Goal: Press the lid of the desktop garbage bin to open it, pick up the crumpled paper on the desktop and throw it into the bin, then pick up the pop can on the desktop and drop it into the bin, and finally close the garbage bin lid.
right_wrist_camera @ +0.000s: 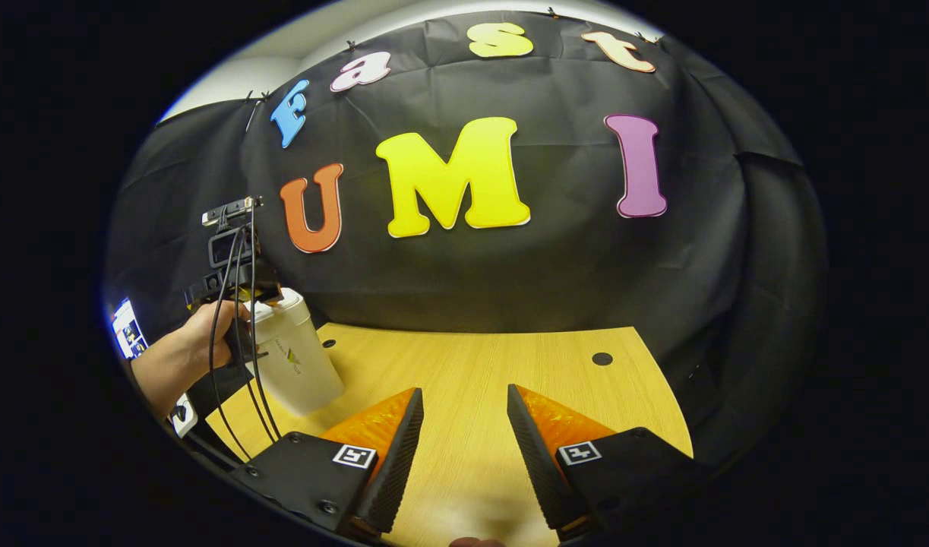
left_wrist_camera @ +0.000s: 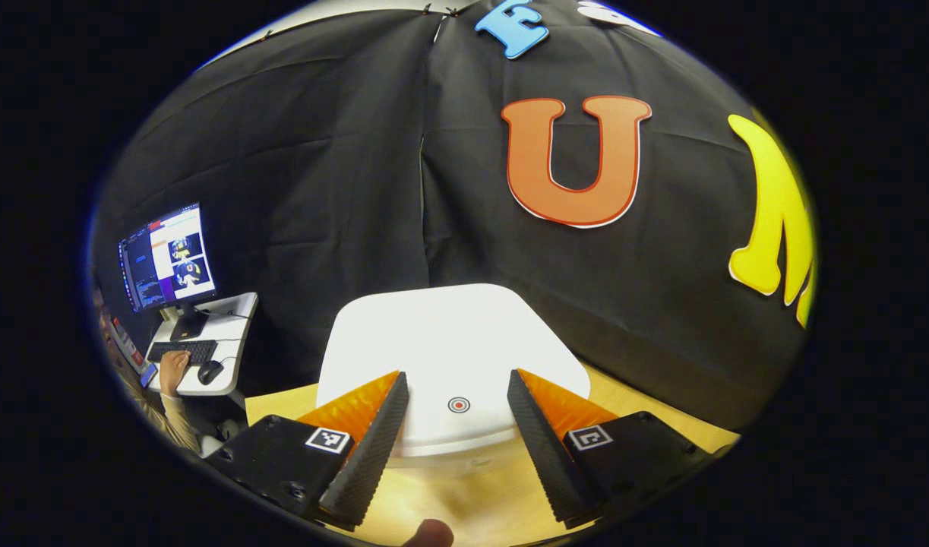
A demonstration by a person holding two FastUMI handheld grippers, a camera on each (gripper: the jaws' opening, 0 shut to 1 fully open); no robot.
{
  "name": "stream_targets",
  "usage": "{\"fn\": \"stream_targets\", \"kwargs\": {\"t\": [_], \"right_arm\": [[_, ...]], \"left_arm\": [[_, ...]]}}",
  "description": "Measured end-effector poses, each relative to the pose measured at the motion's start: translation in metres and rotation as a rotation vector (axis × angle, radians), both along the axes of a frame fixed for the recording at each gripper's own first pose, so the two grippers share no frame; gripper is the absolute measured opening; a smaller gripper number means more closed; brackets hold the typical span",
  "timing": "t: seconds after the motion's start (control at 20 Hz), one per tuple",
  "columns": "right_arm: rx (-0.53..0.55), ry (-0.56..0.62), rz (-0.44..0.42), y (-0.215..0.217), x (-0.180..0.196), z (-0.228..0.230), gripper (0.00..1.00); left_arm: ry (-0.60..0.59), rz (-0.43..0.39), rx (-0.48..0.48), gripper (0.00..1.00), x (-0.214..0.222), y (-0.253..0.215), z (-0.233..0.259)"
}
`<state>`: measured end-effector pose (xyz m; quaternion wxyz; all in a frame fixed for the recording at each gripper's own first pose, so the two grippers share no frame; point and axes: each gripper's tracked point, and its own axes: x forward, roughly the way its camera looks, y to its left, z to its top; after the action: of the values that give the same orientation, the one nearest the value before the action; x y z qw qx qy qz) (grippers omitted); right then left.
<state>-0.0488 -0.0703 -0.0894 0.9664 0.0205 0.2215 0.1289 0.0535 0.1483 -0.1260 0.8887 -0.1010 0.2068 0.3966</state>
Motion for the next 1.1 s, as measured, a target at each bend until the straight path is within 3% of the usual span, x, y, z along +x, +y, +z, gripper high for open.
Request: {"fn": "stream_targets", "kwargs": {"t": [0.35, 0.6, 0.75, 0.9, 1.1], "right_arm": [[0.025, 0.044, 0.004, 0.006, -0.004, -0.018, 0.72], [0.0, -0.03, 0.005, 0.007, 0.009, -0.003, 0.75], [0.005, -0.08, -0.022, 0.009, 0.019, 0.009, 0.72], [-0.005, -0.133, -0.04, 0.015, 0.024, 0.023, 0.72], [-0.037, -0.208, -0.056, 0.025, 0.024, 0.043, 0.72]], "left_arm": [[-0.032, -0.055, 0.061, 0.86, 0.002, -0.011, -0.003], [-0.085, -0.094, 0.076, 0.85, 0.003, -0.005, 0.007], [-0.156, -0.186, 0.034, 0.84, 0.008, -0.008, 0.015], [-0.204, -0.258, 0.085, 0.84, 0.005, -0.012, 0.046], [-0.293, -0.416, 0.142, 0.87, 0.011, -0.042, 0.093]]}}
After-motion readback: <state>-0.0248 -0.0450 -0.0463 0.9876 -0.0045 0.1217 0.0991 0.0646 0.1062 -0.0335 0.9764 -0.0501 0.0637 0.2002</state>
